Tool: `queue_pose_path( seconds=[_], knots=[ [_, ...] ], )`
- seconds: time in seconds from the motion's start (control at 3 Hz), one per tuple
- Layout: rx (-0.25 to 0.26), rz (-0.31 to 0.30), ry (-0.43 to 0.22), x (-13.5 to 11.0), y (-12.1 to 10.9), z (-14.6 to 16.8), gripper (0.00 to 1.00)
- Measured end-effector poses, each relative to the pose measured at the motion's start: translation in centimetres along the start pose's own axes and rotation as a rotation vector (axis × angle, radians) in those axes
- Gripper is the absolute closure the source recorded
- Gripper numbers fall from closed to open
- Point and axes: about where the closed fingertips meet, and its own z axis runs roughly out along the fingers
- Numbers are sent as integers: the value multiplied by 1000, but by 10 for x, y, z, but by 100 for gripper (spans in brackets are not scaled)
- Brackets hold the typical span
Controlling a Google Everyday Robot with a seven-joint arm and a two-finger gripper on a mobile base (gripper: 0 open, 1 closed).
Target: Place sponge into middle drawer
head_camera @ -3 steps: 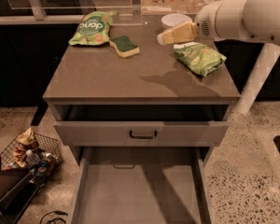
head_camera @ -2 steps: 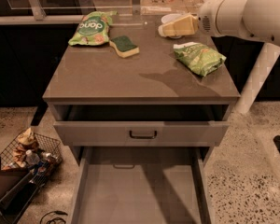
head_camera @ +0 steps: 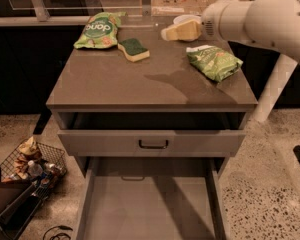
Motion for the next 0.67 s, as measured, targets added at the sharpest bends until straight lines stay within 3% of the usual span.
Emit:
queue_pose_path(
  seconds=[0.67],
  knots=[
    [-88,-4,-28,23,30,82,0]
  ],
)
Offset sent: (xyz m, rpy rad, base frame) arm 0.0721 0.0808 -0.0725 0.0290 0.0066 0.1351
